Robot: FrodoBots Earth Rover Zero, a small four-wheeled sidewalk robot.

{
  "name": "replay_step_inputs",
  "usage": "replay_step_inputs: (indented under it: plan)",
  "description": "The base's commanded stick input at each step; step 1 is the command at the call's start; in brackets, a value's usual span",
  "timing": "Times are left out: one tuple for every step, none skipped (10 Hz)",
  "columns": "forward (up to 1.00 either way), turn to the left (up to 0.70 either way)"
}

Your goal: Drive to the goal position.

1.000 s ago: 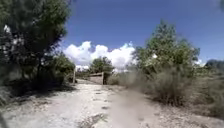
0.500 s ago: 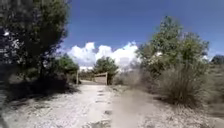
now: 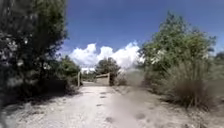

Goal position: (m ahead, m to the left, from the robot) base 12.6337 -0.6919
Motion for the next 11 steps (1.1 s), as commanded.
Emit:
replay_step_inputs:
  plan:
    - [0.44,0.02]
    - [0.44,0.02]
    - [0.44,0.02]
    - [0.44,0.02]
    - [0.44,0.02]
    - [0.44,0.02]
    - [0.44,0.02]
    - [0.44,0.02]
    - [0.44,0.02]
    - [0.44,0.02]
    - [0.44,0.05]
